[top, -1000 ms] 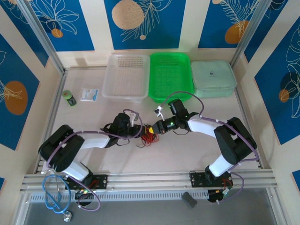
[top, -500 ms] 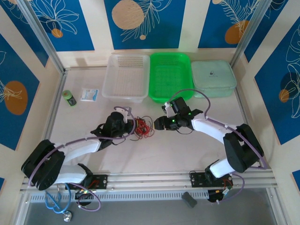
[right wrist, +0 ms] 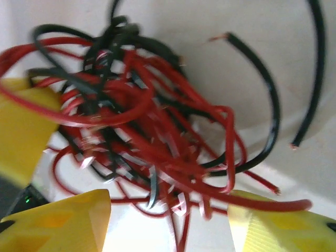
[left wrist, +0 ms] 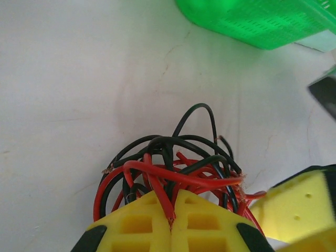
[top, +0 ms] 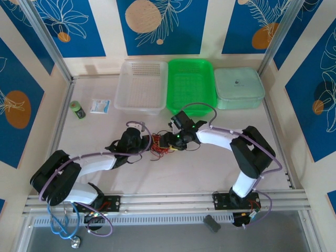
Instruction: Untangle the cables
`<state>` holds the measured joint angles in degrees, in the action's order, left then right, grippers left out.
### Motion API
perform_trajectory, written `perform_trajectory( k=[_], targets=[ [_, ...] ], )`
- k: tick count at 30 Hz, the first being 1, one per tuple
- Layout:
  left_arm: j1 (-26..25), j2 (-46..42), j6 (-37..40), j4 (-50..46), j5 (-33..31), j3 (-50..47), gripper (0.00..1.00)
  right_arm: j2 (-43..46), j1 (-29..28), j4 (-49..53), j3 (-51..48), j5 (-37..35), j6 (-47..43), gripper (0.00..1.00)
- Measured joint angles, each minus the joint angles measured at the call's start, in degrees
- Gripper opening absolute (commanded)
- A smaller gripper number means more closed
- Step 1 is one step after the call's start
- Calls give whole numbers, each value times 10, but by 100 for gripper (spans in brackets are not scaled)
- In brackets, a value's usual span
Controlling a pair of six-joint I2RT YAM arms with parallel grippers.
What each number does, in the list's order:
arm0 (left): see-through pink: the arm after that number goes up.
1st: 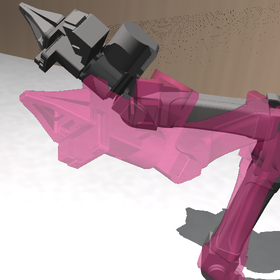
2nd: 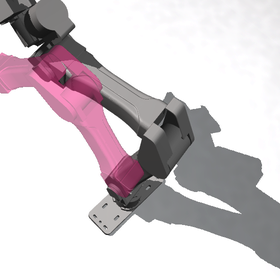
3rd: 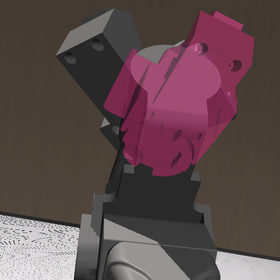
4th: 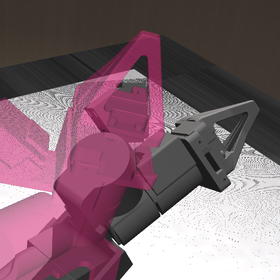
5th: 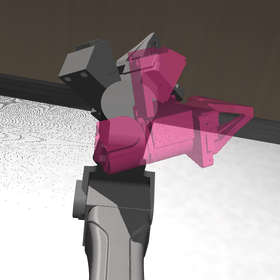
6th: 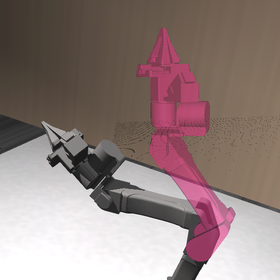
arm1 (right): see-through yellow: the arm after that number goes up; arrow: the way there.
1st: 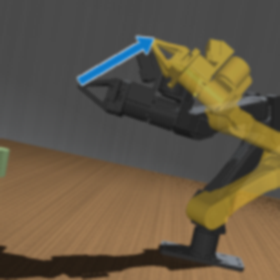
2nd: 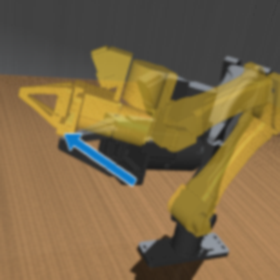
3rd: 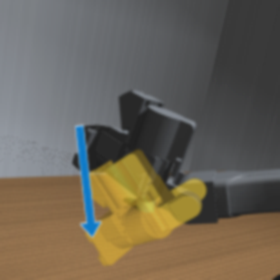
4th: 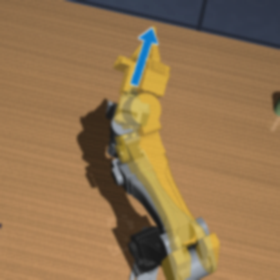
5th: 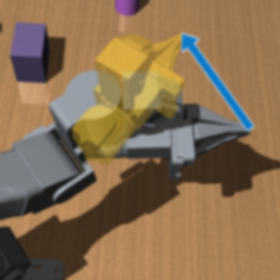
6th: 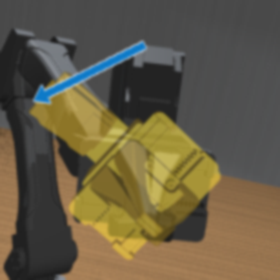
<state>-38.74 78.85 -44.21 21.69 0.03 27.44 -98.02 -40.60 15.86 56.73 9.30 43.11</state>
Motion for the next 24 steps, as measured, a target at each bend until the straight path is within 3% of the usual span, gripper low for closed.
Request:
perform_trajectory(
  k=[3,6,10,14,17,21,24],
  targets=[
    [0,0,-8,-1,-7,-2,0,-28,0,-5,8,-11,-1,48],
    [1,-4,-14,-1,-15,-8,2,-47,-1,-18,17,-18,-1,29],
    [3,-11,-25,0,-18,-21,31,-61,0,-38,24,-23,-8,0],
    [5,-25,-30,-5,-18,-36,72,-59,2,-41,24,-37,-35,0],
    [6,-47,-25,-26,-18,-39,89,-41,2,-39,18,-50,-91,0],
    [8,-66,0,-51,-15,-33,100,18,4,-22,0,-39,-189,0],
    [9,-67,23,-70,-4,-17,100,46,6,-12,0,-19,-257,0]
  ],
)
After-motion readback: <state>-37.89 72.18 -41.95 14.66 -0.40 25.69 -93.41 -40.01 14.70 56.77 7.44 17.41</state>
